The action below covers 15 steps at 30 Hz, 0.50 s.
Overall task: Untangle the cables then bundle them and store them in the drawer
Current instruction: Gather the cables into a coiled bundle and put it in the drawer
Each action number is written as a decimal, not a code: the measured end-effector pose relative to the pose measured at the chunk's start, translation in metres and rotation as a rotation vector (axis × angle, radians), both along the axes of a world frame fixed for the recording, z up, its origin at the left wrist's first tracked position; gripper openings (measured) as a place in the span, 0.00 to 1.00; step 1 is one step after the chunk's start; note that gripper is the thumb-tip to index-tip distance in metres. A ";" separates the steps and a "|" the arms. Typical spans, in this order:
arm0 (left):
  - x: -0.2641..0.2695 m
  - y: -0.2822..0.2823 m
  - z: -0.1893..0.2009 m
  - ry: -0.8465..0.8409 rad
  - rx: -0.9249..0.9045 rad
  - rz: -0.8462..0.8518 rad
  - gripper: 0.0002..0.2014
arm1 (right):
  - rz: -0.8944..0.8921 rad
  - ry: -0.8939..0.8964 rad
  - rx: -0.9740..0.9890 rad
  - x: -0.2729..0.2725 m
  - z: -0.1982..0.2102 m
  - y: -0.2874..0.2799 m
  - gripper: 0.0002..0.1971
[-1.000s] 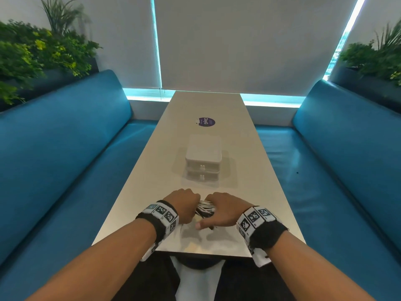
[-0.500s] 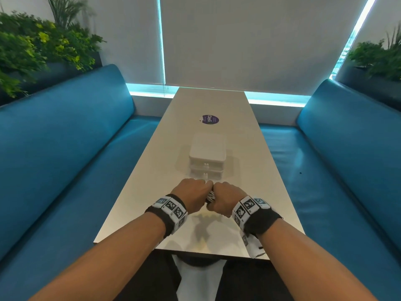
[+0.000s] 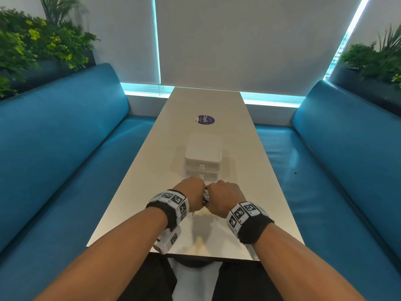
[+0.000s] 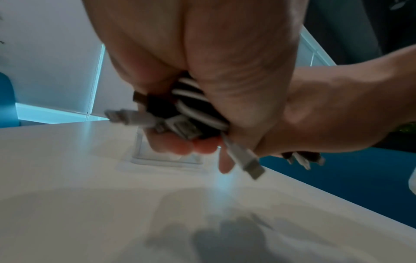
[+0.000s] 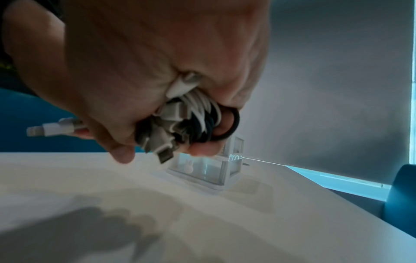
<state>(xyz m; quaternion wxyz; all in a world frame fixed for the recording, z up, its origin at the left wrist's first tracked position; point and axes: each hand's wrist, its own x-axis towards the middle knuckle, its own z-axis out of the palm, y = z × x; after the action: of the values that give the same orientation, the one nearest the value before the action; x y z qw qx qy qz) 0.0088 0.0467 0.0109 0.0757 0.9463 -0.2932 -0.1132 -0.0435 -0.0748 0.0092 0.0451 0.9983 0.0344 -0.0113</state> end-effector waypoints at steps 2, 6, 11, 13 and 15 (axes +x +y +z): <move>-0.005 -0.001 -0.003 -0.046 0.028 0.008 0.03 | 0.017 -0.017 -0.020 -0.001 -0.002 -0.001 0.10; -0.011 -0.001 -0.010 -0.071 0.043 -0.012 0.03 | 0.033 -0.007 -0.031 -0.004 -0.008 -0.002 0.09; -0.009 -0.001 -0.021 -0.066 -0.017 -0.011 0.05 | 0.027 0.024 -0.019 -0.002 -0.012 -0.008 0.08; -0.004 0.000 -0.023 -0.061 -0.053 -0.047 0.04 | 0.022 0.021 -0.017 0.000 -0.012 -0.013 0.08; 0.004 0.003 -0.026 -0.009 -0.159 -0.082 0.06 | 0.020 -0.002 -0.004 0.003 -0.011 -0.020 0.09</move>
<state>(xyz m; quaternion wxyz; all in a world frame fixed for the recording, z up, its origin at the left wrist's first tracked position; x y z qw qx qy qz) 0.0133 0.0497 -0.0146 0.1447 0.9250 -0.3400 -0.0884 -0.0407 -0.0951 -0.0016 0.0472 0.9979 0.0441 -0.0101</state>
